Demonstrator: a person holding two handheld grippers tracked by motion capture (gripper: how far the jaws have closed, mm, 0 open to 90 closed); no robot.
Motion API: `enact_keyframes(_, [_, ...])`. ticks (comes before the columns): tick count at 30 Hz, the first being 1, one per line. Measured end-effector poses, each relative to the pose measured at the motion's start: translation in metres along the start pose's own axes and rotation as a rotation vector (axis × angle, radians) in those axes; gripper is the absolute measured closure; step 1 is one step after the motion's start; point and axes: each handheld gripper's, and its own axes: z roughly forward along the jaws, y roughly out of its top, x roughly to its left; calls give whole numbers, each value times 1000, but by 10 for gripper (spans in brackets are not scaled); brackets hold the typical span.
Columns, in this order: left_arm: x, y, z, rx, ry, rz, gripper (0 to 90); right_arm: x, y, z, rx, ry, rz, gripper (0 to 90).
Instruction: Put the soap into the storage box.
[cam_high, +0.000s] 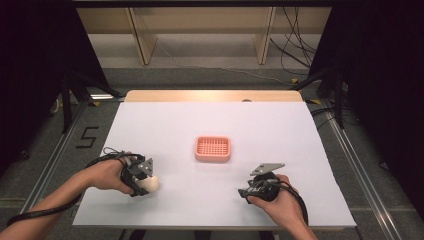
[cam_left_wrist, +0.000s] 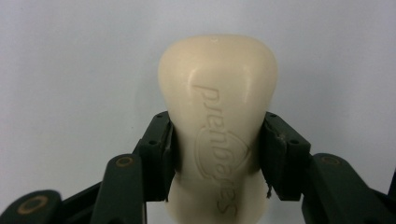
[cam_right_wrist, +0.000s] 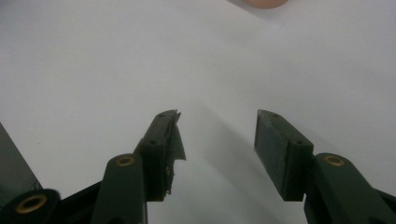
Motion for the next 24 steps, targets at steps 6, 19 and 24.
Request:
enact_keyframes(6, [0,6,-3,-19,20,-11,498,0,0,1,-18,-1,-5,497])
enact_keyframes(19, [5,21,-10,-62,67,-11,498,0,-1,1,-15,-2,6,492])
enact_keyframes(24, [7,28,-12,-70,81,-5,498,-1,-1,1,-26,-8,-15,492])
